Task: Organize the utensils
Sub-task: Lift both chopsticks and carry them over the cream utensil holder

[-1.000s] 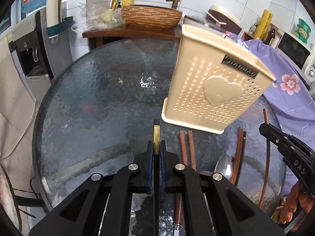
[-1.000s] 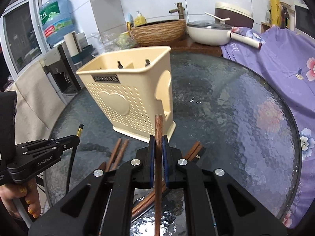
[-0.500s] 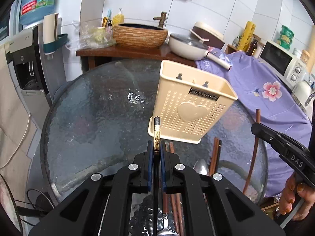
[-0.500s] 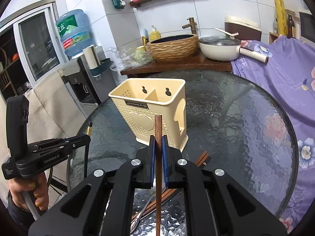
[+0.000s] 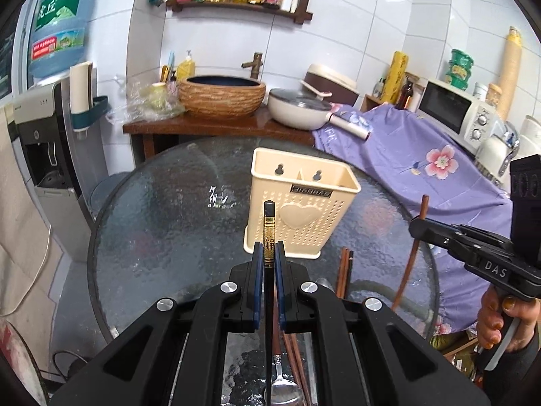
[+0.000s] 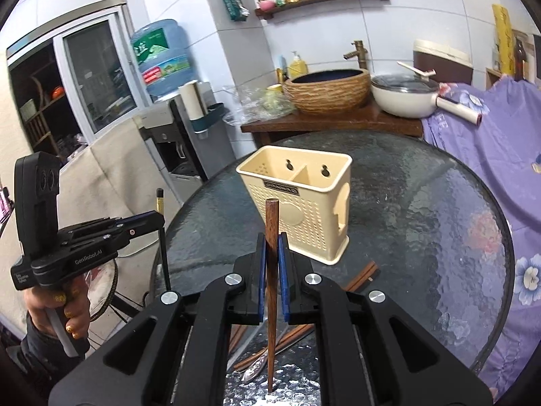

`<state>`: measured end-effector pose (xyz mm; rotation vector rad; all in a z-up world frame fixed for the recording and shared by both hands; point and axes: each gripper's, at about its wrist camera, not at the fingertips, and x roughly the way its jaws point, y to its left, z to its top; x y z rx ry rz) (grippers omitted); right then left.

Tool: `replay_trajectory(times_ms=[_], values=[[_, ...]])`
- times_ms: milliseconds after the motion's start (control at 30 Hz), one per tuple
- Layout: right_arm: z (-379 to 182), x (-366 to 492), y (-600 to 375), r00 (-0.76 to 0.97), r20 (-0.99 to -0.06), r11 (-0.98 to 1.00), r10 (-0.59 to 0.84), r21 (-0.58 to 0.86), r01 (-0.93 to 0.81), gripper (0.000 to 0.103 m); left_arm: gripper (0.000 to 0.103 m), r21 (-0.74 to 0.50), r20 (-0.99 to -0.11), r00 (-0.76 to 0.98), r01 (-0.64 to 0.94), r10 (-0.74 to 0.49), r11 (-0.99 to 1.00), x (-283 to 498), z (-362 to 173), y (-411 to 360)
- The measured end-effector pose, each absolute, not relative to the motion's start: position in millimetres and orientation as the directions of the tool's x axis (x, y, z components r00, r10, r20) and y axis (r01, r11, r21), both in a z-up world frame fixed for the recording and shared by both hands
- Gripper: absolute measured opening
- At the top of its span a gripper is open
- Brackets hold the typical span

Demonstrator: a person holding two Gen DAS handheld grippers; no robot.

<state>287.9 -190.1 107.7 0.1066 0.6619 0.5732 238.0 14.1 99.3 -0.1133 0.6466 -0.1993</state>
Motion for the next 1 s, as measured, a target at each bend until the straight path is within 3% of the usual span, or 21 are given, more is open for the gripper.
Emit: replay_trajectory(times_ms=[467,1000], values=[[150,277,-181,0.667,-0.493,0.825,0.559,0.248,-0.508,0.008,0.006,-0.154,-0.507,0.835,0.157,-0.215,0.975,230,144,16],[257,330,-182,0.855,-0.29,0.901,0.431,0.201,-0.385,0.008,0.006,-0.188,-0.35,0.921,0.111,-0.172,0.976,285,247,5]])
